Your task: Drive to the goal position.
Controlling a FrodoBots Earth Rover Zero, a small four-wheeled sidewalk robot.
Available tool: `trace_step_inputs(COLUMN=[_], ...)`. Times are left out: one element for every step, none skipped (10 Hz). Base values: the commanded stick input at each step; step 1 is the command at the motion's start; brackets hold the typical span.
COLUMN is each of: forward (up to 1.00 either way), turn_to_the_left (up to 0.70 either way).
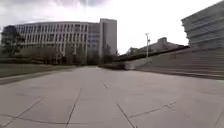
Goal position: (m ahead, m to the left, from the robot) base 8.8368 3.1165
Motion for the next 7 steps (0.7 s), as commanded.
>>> trace_step_inputs(forward=[1.0,1.0,1.0,1.0,1.0,1.0,1.0], turn_to_the_left=[-0.15,-0.27,-0.27,-0.24,-0.04,0.0,0.0])
